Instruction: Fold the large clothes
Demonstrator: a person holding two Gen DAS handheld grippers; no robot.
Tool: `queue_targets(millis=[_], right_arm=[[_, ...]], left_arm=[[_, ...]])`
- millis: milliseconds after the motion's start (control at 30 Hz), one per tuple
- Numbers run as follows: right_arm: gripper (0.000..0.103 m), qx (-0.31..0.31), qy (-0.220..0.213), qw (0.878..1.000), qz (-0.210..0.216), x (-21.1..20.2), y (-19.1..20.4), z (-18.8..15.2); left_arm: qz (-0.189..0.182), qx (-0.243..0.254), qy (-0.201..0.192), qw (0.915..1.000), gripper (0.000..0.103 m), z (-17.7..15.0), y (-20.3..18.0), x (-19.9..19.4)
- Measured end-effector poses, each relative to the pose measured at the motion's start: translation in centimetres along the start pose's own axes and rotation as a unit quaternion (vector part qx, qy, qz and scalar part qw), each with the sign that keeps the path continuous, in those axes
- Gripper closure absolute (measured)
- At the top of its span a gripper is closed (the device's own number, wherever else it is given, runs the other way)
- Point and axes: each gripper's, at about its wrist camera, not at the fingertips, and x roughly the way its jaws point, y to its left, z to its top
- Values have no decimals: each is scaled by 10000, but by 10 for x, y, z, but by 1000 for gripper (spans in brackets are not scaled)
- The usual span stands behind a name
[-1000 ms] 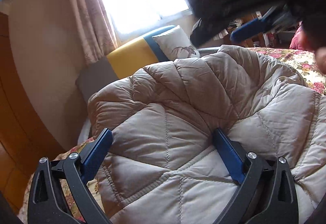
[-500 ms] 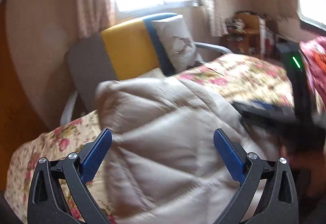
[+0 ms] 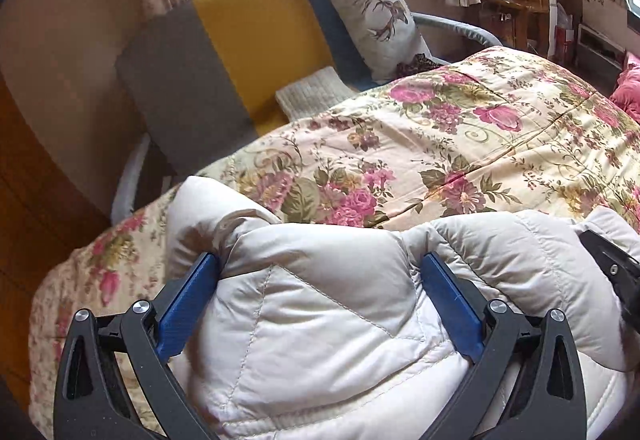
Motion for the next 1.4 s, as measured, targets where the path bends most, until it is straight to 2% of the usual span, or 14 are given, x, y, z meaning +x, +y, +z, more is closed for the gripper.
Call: queue_targets(millis=[233,400,533,600,667,800,867,933,1033,1133,1200,1267,1333,1400], right_arm=[[29,37,145,9995,-267,12,5,5],[28,-77,122,9992,-364,12,10,2],[25,-199,54,9990,-407,9,12,0],[23,-201,34,9990,-407,8,12,1],[22,-153,22,9991,-392,8,9,1],[19,-46,-34,9998,-183,2,5,1],[18,14,-95,9999,49,-8,2,3],[13,-83,-298,9995,99,-30,6,4],[9,-609,-756,9953,41,-76,22,0],[6,-1291,-938,9871,129,-109,37,-13],[4,-1762,-831,9803,-318,-109,42,-25],[4,-1972,-595,9753,-795,-94,33,-39],[4,-1712,-274,9827,-648,-82,10,-53],[4,-1424,-166,9881,-552,-83,-7,-67]], left_arm=[[-111,-23,229,9997,3,2,0,48],[-61,-81,167,9998,3,-1,3,46],[117,-43,42,9999,4,-5,8,13],[9,-105,-9,9999,4,-11,12,-12],[-278,-274,-101,9992,4,-25,18,-45],[-518,-501,-471,9963,4,-71,19,-105],[-378,-408,-595,9967,4,-92,14,-114],[-206,-398,-777,9960,4,-107,11,-118],[-205,-484,-885,9947,4,-110,12,-120],[-290,-560,-832,9945,4,-106,16,-117],[-249,-518,-844,9948,4,-104,14,-118],[-159,-456,-900,9948,4,-105,10,-122],[-177,-357,-912,9950,4,-106,7,-126],[-217,-275,-950,9949,4,-111,5,-133]])
